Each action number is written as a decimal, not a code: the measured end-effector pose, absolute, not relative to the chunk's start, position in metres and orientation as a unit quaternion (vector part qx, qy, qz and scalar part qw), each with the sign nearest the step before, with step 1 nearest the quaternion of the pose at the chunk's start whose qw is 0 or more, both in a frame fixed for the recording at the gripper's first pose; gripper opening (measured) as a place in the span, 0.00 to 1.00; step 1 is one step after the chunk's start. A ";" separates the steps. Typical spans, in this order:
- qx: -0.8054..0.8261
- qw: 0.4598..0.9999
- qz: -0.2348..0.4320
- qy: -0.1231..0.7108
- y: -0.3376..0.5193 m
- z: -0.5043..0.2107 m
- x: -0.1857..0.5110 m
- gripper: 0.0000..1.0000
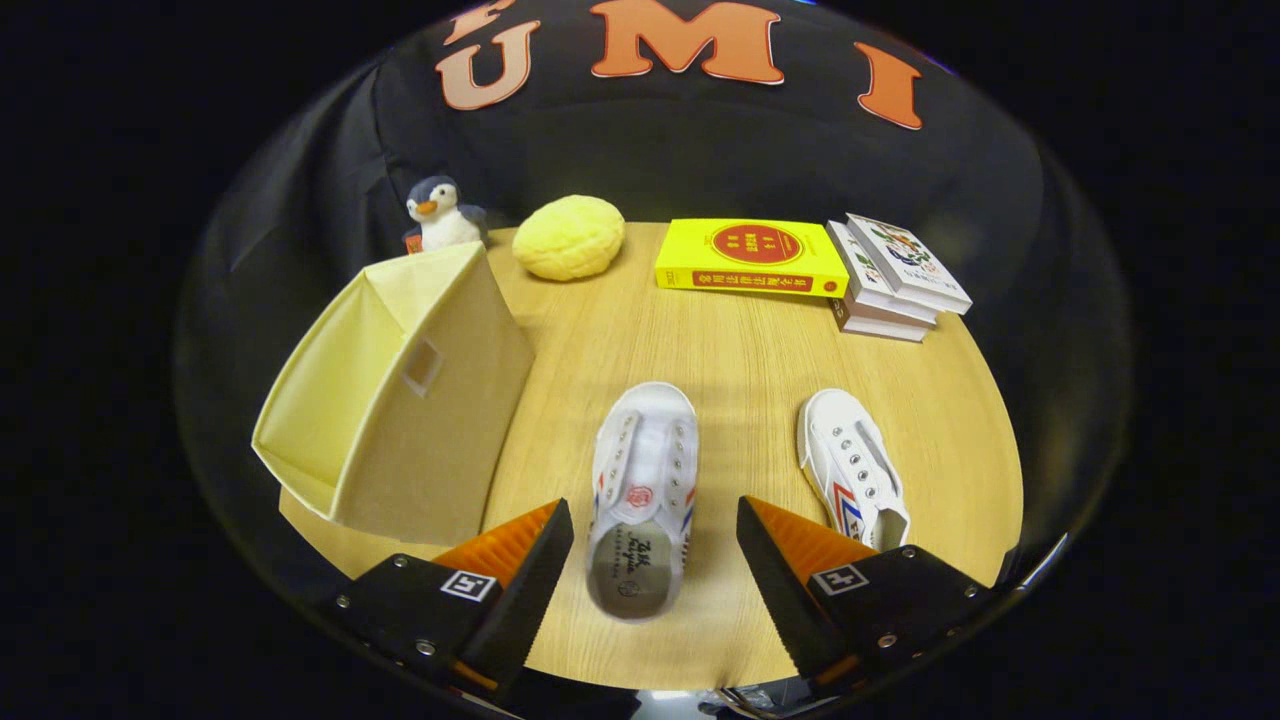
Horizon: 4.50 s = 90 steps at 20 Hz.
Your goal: Open the storage box then place both shoes into the box .Put the left shoe in first, then the right shoe, with the right side of both shoes facing outward in a uniform manner.
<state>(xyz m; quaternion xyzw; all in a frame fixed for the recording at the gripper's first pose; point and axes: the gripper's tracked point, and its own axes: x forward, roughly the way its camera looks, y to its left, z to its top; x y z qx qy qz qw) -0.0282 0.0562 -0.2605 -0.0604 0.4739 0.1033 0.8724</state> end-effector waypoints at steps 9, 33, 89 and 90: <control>-0.086 0.843 0.097 0.523 0.034 -0.321 -0.029 0.95; -0.126 0.856 0.160 0.476 0.029 -0.341 -0.020 0.63; 0.144 0.909 0.034 0.390 0.361 -0.228 0.016 0.00; 0.143 0.908 0.036 0.392 0.366 -0.231 0.016 0.00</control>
